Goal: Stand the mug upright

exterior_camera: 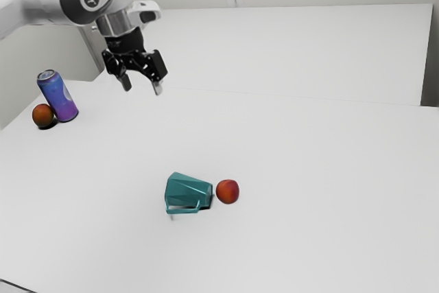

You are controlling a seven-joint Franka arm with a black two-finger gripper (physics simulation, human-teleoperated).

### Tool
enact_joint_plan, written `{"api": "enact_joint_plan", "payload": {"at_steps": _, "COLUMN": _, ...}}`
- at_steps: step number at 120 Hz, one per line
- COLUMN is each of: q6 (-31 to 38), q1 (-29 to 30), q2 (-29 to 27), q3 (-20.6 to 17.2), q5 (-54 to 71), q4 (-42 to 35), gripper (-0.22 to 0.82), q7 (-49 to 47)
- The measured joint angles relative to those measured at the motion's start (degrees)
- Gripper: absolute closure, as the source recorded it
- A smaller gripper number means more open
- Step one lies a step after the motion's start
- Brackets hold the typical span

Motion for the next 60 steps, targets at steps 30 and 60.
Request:
{"api": "enact_joint_plan", "payload": {"at_steps": 30, "q6": 1.41, "q1": 1.42, "q2": -1.82, "q3": 0.11, "q5": -0.51, "q4": -0.84, "gripper": 0.00, "q7": 0.95}}
{"api": "enact_joint_plan", "payload": {"at_steps": 60, "q6": 3.86, "q1": 3.95, "q2": -6.00, "q3": 0.16, "q5": -9.63, "q4": -12.49, "gripper": 0.00, "q7": 3.92}}
